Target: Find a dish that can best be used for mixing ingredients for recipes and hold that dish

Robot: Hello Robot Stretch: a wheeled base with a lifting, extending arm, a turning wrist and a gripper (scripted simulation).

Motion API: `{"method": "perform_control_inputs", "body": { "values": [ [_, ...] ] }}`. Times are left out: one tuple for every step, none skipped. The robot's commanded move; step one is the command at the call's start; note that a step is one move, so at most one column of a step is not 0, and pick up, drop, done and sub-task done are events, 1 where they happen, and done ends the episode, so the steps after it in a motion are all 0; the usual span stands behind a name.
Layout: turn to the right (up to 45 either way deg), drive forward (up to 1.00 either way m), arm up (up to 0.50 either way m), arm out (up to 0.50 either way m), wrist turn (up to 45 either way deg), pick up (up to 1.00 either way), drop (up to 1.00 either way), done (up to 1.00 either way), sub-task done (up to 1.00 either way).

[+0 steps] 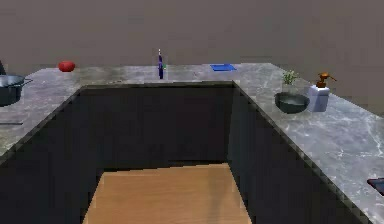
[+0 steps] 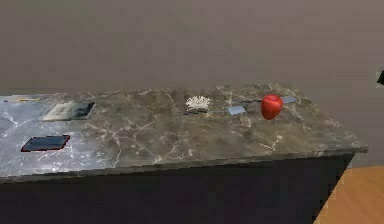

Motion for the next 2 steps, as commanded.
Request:
{"method": "perform_control_inputs", "body": {
  "values": [
    [0.0, 0.10, 0.00, 0.00, 0.0, 0.00, 0.00, 0.00, 0.00],
    [-45.0, 0.00, 0.00, 0.00, 0.0, 0.00, 0.00, 0.00, 0.00]
  ]
}}
